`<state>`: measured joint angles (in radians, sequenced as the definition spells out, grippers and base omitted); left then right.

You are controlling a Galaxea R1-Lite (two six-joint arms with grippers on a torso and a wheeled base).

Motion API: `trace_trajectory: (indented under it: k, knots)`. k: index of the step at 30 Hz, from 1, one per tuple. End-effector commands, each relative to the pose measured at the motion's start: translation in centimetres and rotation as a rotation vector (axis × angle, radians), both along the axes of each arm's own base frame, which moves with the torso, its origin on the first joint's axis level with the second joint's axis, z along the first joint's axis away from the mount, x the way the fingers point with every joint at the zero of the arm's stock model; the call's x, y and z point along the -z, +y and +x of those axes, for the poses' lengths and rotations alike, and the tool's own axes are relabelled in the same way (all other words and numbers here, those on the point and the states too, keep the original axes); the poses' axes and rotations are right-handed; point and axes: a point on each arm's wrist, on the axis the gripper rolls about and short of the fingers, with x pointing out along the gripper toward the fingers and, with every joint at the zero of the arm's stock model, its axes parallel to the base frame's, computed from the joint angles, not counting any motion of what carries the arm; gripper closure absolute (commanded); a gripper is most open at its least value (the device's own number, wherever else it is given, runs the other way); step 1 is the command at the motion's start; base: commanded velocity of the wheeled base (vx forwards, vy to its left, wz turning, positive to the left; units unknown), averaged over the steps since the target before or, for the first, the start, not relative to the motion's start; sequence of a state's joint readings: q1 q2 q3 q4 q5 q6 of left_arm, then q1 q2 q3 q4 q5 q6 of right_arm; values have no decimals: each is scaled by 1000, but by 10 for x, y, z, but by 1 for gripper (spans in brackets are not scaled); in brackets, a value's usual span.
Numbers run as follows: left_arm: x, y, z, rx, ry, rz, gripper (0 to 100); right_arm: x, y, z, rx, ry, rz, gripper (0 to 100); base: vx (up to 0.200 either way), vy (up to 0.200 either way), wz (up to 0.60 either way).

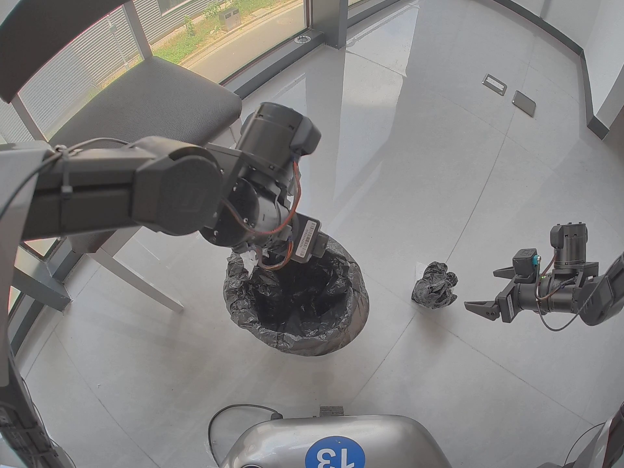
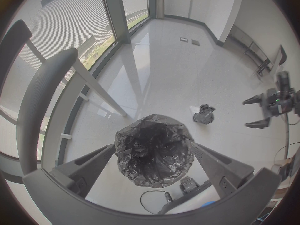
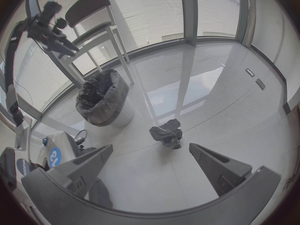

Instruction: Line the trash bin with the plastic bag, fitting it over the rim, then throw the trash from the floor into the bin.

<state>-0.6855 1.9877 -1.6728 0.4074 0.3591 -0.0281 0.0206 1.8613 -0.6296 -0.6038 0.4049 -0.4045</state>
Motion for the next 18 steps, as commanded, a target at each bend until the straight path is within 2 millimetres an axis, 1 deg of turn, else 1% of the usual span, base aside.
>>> trace_trajectory:
  k: [1, 4, 5, 7, 10, 13, 14, 18]
  knots:
    - [-43, 11, -24, 40, -63, -82, 0, 33, -13, 36, 19, 46, -28, 0, 0, 0, 0]
    - [-50, 12, -26, 40, -67, -86, 0, 48, -13, 55, 18, 59, -29, 0, 0, 0, 0]
    - [-49, 13, -25, 36, -61, -76, 0, 71, -16, 79, 25, 79, -29, 0, 0, 0, 0]
    - [-46, 12, -24, 32, -56, -71, 0, 80, -19, 89, 30, 82, -28, 0, 0, 0, 0]
    - [-44, 13, -24, 29, -51, -64, 0, 86, -19, 96, 30, 79, -28, 0, 0, 0, 0]
    - [-44, 13, -24, 28, -51, -62, 0, 87, -19, 97, 28, 79, -28, 0, 0, 0, 0]
    - [-42, 13, -21, 23, -49, -60, 0, 94, -19, 107, 28, 74, -28, 0, 0, 0, 0]
    - [-38, 13, -16, 15, -45, -57, 0, 108, -19, 128, 25, 52, -30, 0, 0, 0, 0]
